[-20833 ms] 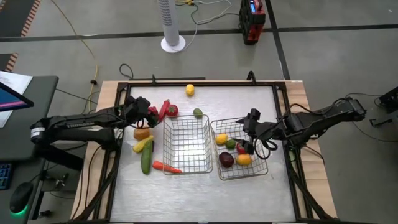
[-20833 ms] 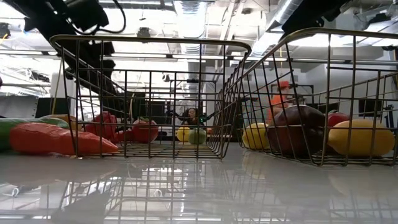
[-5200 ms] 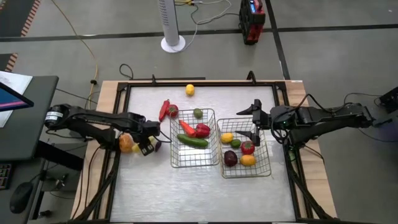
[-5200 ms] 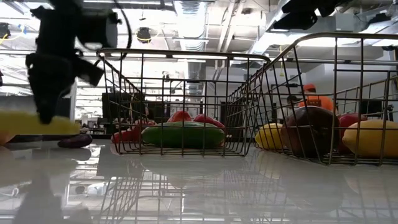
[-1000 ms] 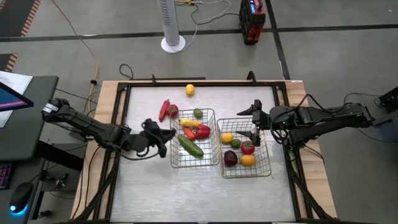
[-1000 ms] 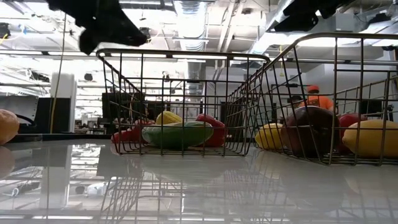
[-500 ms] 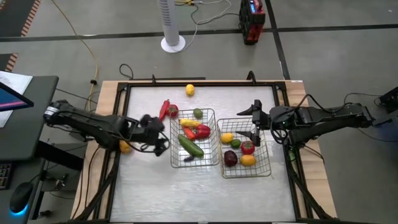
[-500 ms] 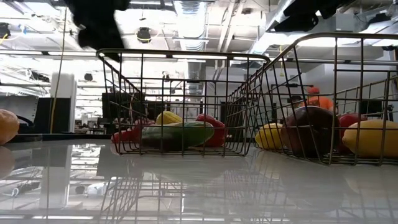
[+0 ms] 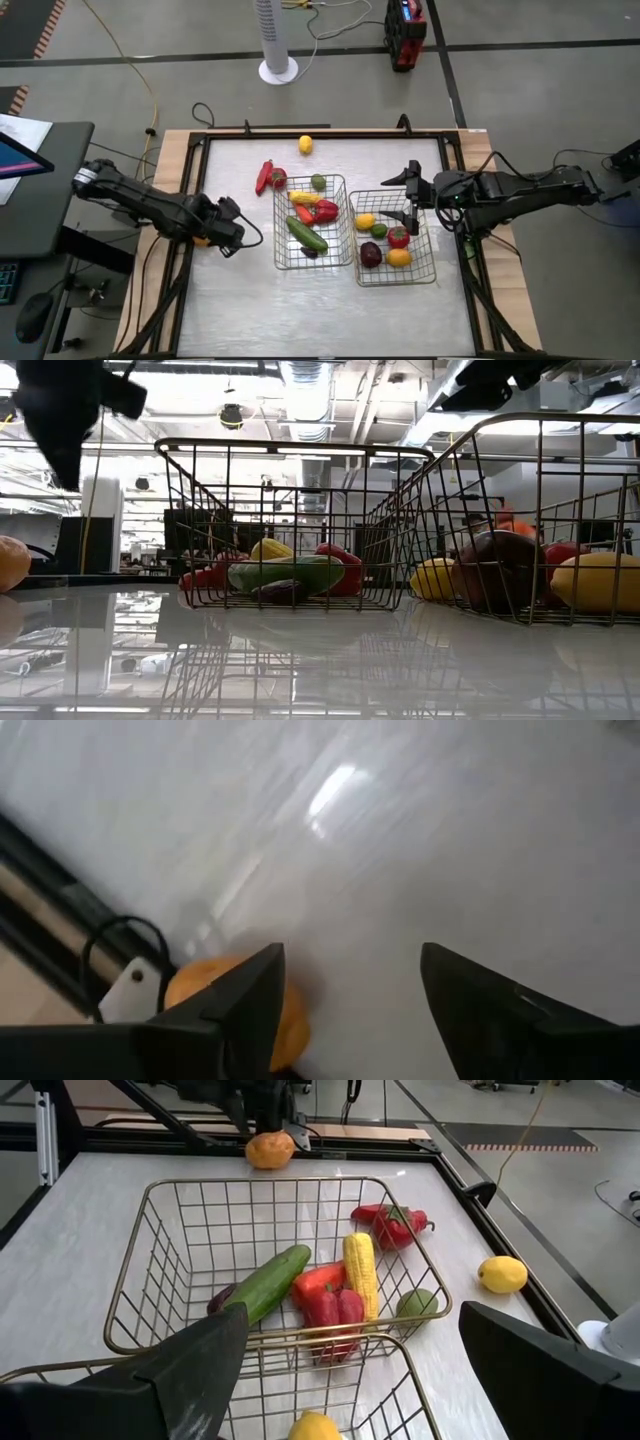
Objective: Sort produce into baskets
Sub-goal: Put the potato into the left wire basket
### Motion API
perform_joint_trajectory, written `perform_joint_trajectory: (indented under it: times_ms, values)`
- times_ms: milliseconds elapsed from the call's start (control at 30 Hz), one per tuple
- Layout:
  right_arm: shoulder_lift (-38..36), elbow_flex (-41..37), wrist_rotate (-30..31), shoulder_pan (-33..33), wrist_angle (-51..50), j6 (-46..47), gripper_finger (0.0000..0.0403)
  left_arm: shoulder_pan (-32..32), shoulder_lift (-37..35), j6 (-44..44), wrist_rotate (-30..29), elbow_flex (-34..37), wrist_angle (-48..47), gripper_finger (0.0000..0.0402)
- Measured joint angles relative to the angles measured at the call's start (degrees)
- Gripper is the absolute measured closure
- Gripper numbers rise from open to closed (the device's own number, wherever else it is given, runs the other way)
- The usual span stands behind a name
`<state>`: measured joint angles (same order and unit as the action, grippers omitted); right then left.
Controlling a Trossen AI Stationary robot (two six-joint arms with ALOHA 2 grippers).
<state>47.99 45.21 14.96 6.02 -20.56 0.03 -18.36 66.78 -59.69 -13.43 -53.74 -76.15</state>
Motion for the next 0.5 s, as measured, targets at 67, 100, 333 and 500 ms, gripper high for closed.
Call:
perform_joint_trajectory:
  times_ms: [67, 100, 333, 500]
  values:
    - [0.0, 0.0, 0.0, 0.0, 0.03, 0.03, 0.0014, 0.56, 0.88, 0.61, 0.96, 1.88, 0.0, 0.0177]
    - [0.0, 0.0, 0.0, 0.0, 0.05, 0.17, 0.0014, 1.06, 1.65, 1.54, 1.75, 2.76, -0.04, 0.0177]
    - [0.02, 0.0, 0.02, -0.02, 0.49, 0.15, 0.0014, 2.91, 11.04, 11.92, 4.15, 2.46, -2.08, 0.0177]
    - [0.01, 0.0, 0.01, -0.02, 0.32, 0.13, 0.0014, 2.94, 18.44, 18.41, 4.72, 1.99, -6.8, 0.0177]
